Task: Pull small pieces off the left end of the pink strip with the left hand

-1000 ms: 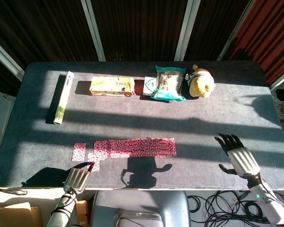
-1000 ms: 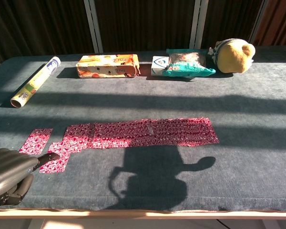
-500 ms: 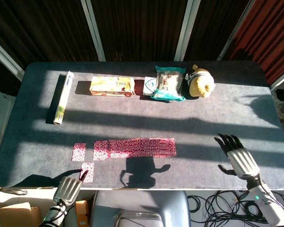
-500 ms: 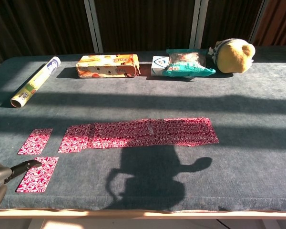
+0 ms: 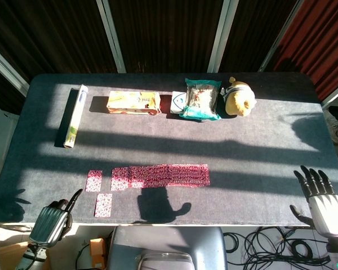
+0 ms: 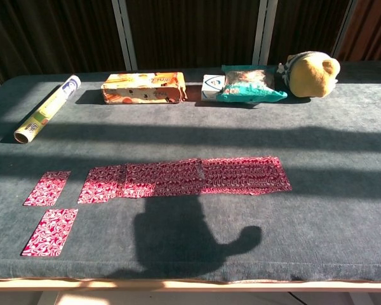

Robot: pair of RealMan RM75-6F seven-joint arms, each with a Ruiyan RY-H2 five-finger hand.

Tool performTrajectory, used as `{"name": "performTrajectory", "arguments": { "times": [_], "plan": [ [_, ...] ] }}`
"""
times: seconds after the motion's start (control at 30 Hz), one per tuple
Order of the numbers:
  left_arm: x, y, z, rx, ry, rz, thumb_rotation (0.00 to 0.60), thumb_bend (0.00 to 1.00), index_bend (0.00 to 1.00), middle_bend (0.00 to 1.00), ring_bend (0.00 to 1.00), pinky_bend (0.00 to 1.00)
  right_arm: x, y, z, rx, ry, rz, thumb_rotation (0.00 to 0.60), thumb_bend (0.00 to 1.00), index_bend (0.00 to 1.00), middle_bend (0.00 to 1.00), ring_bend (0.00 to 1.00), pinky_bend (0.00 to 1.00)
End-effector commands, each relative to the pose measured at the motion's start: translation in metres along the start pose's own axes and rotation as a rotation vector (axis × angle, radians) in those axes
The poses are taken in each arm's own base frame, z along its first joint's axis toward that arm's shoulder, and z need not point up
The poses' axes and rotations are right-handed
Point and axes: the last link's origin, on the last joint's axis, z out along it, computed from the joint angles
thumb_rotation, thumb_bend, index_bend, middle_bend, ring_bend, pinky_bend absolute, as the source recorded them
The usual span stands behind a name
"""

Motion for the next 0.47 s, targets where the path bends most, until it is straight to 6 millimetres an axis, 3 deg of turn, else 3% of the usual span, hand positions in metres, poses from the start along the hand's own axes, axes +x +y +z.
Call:
{"name": "performTrajectory", "arguments": {
  "times": [0.03, 0.17, 0.47],
  "plan": [
    [0.004, -0.041, -0.044, -0.050, 0.143, 0.059, 0.600, 0.40, 0.00, 0.00, 0.00, 0.00, -0.003, 0.002, -0.015, 0.011, 0.007, -0.017, 0.600, 0.18, 0.00, 0.00, 0.00, 0.00],
    [0.004, -0.051, -0.045, 0.043, 0.144, 0.054, 0.600, 0.38, 0.00, 0.00, 0.00, 0.00, -0.006, 0.000, -0.018, 0.023, 0.000, -0.026, 0.600, 0.18, 0.00, 0.00, 0.00, 0.00],
    [0.005, -0.053, -0.045, 0.083, 0.146, 0.057, 0.600, 0.36, 0.00, 0.00, 0.00, 0.00, -0.002, 0.006, -0.016, 0.011, 0.004, 0.004, 0.600, 0.18, 0.00, 0.00, 0.00, 0.00]
  ]
}}
